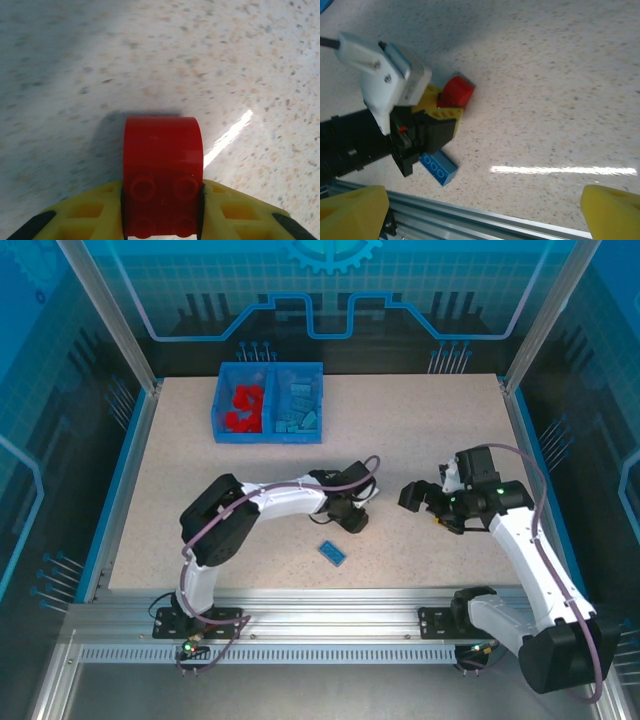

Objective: Sort the legos into containers by color

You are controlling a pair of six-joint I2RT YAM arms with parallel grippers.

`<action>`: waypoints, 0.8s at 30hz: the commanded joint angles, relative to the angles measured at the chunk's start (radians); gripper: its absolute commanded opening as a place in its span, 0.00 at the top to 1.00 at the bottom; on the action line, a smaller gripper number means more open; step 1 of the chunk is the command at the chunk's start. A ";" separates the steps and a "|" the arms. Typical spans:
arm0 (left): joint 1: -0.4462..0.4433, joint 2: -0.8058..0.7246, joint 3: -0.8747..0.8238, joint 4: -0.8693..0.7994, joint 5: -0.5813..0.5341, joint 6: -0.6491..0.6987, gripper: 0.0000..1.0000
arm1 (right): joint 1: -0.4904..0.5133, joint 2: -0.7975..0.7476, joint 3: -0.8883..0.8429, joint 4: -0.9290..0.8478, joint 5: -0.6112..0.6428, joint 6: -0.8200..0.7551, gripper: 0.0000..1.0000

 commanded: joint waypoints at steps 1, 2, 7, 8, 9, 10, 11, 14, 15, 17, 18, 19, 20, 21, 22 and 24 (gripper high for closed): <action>0.092 -0.168 -0.006 0.041 0.029 -0.044 0.69 | 0.037 0.009 0.020 0.097 -0.042 0.028 0.00; 0.122 -0.201 -0.001 0.041 0.034 -0.050 0.69 | 0.042 0.012 0.027 0.118 -0.036 0.036 0.00; 0.321 -0.279 0.085 -0.006 0.026 -0.060 0.69 | 0.054 0.035 0.060 0.172 -0.015 0.055 0.00; 0.365 -0.281 0.108 -0.004 0.017 -0.065 0.69 | 0.056 0.042 0.063 0.180 -0.013 0.057 0.00; 0.400 -0.276 0.131 -0.008 0.004 -0.066 0.69 | 0.057 0.048 0.065 0.187 -0.013 0.057 0.00; 0.444 -0.264 0.166 -0.012 -0.016 -0.067 0.69 | 0.059 0.056 0.070 0.190 -0.012 0.058 0.00; 0.484 -0.247 0.201 -0.014 -0.038 -0.071 0.69 | 0.061 0.061 0.073 0.195 -0.012 0.058 0.00; 0.590 -0.166 0.300 -0.007 -0.057 -0.110 0.69 | 0.065 0.072 0.079 0.205 -0.007 0.061 0.00; 0.630 -0.125 0.333 -0.006 -0.049 -0.131 0.69 | 0.066 0.074 0.079 0.209 -0.007 0.061 0.00; 0.687 -0.019 0.449 -0.038 -0.025 -0.171 0.69 | 0.068 0.078 0.084 0.212 -0.005 0.065 0.00; 0.711 0.041 0.515 -0.057 -0.009 -0.197 0.69 | 0.070 0.078 0.085 0.211 -0.005 0.066 0.00; 0.733 0.091 0.573 -0.076 0.000 -0.221 0.69 | 0.072 0.078 0.088 0.210 -0.004 0.066 0.00; 0.754 0.140 0.634 -0.087 0.014 -0.247 0.68 | 0.074 0.078 0.092 0.206 -0.002 0.066 0.00; 0.771 0.187 0.678 -0.085 0.026 -0.279 0.68 | 0.075 0.076 0.094 0.203 0.000 0.066 0.00; 0.786 0.221 0.713 -0.084 0.034 -0.306 0.68 | 0.078 0.073 0.096 0.200 0.005 0.066 0.00; 0.813 0.292 0.787 -0.088 0.055 -0.359 0.67 | 0.080 0.061 0.097 0.195 0.016 0.070 0.00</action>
